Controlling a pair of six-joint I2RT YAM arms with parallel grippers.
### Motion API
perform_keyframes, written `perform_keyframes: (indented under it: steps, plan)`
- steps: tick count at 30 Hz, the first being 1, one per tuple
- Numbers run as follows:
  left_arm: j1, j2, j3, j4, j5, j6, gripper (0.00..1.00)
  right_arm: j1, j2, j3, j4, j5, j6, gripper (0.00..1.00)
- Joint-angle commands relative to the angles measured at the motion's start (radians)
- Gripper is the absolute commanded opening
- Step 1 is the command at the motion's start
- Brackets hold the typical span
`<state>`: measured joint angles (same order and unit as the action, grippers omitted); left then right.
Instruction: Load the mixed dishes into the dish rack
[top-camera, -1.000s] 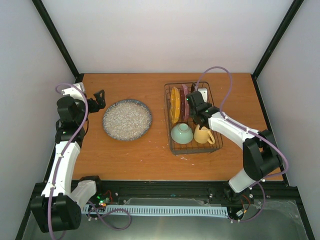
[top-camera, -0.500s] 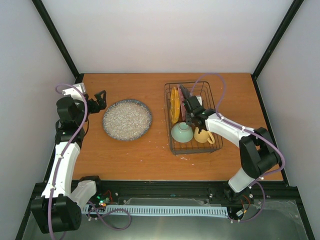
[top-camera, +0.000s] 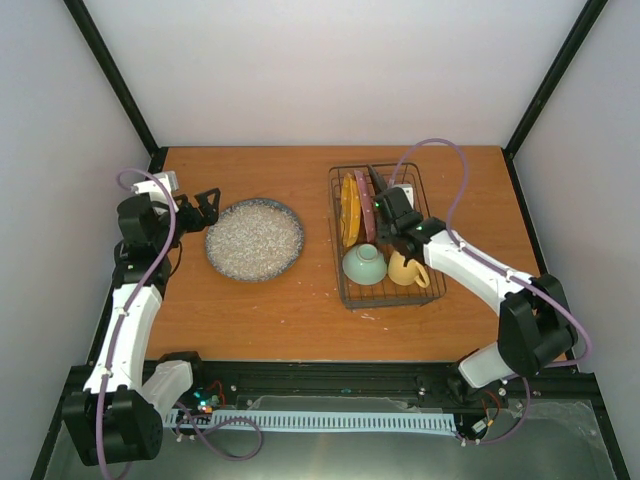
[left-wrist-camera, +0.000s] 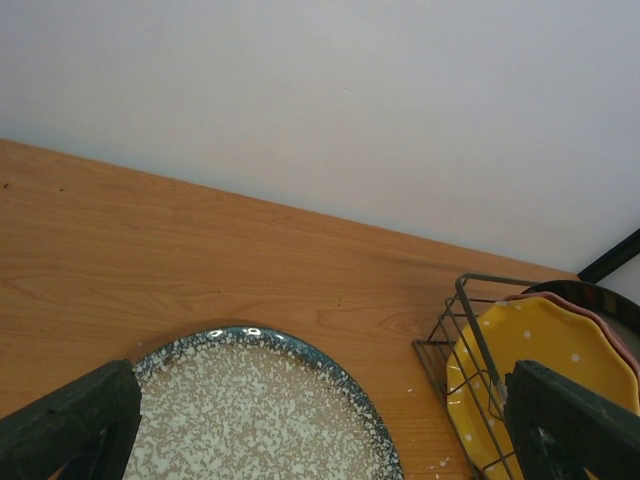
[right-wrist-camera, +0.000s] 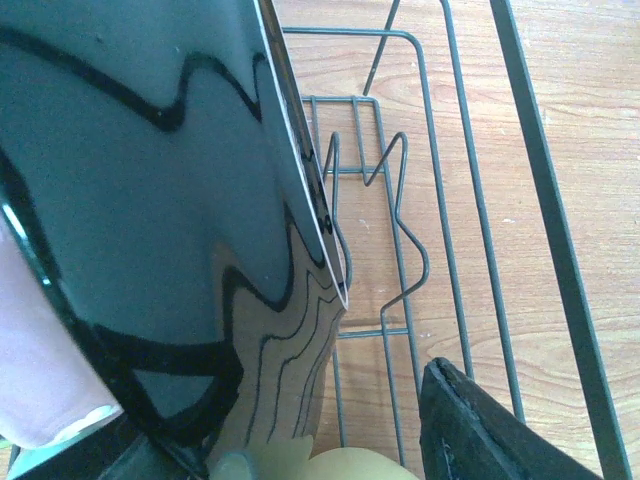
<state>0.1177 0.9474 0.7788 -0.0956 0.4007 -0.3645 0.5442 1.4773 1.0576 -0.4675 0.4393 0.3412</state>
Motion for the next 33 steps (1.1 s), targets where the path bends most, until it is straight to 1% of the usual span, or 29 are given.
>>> perform_keyframes:
  steps: [1,5,9,12,18,25,27,33]
  plan:
    - [0.006,0.002,0.058,-0.03,0.004,-0.001,1.0,-0.006,0.028,0.033,-0.018,0.064,0.017,0.53]
    - [0.006,0.005,0.062,-0.043,-0.007,0.009,1.0,-0.01,0.088,0.074,-0.049,0.055,0.03,0.52]
    - [0.007,0.027,0.075,-0.098,-0.022,0.015,1.0,-0.033,0.141,0.128,-0.137,0.087,0.103,0.53]
    - [0.006,0.047,0.09,-0.119,-0.017,0.018,1.0,-0.067,0.144,0.125,-0.147,0.088,0.131,0.52]
    - [0.007,0.054,0.107,-0.119,-0.015,0.017,1.0,-0.125,0.097,0.107,-0.14,0.095,0.166,0.51]
    - [0.007,0.067,0.102,-0.116,-0.02,0.019,1.0,-0.141,0.021,0.091,-0.09,0.066,0.141,0.57]
    - [0.007,0.078,0.096,-0.123,-0.026,0.013,1.0,-0.14,-0.012,0.075,-0.066,0.059,0.134,0.6]
    - [0.009,0.182,0.114,-0.206,-0.028,0.011,1.0,-0.14,-0.101,0.079,-0.055,0.047,0.113,0.64]
